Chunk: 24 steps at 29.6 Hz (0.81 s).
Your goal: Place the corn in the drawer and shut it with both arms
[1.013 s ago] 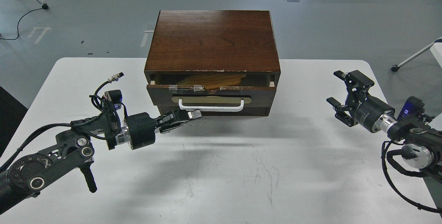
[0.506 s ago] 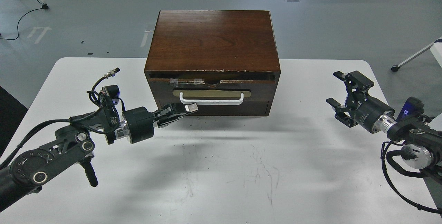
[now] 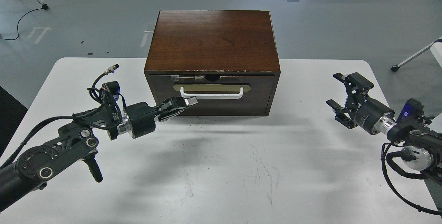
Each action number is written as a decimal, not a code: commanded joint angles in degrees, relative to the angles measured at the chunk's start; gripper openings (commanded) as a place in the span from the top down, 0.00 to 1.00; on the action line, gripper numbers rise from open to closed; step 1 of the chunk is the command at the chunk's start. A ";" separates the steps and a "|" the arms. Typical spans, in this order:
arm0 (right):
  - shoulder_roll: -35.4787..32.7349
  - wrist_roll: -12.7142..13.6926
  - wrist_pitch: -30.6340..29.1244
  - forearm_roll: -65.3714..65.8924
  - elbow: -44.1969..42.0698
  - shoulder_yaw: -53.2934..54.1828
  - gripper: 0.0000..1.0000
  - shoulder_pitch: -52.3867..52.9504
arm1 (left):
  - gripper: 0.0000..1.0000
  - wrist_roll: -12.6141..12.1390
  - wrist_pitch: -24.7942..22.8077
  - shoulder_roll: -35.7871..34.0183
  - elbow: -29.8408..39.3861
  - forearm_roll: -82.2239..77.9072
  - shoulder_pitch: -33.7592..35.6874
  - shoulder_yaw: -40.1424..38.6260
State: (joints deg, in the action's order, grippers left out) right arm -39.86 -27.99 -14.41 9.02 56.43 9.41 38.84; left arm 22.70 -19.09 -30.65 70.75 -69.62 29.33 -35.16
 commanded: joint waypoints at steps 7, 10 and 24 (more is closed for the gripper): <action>-0.05 -0.01 -0.01 -0.06 0.00 0.17 0.01 0.00 | 1.00 0.77 -5.34 -2.39 3.25 0.97 -0.94 0.71; -0.05 -0.01 -0.01 -0.06 0.00 0.43 0.01 0.00 | 1.00 2.34 -8.24 -4.50 6.24 1.68 -1.56 0.62; 0.65 -0.01 0.08 -0.06 -0.09 1.92 0.00 0.18 | 0.00 5.30 -8.91 -13.65 11.96 36.99 -5.42 -8.95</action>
State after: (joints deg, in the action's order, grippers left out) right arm -39.88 -28.01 -14.41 8.96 56.68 10.09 39.02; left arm 28.00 -28.00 -43.57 83.51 -38.42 26.10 -40.33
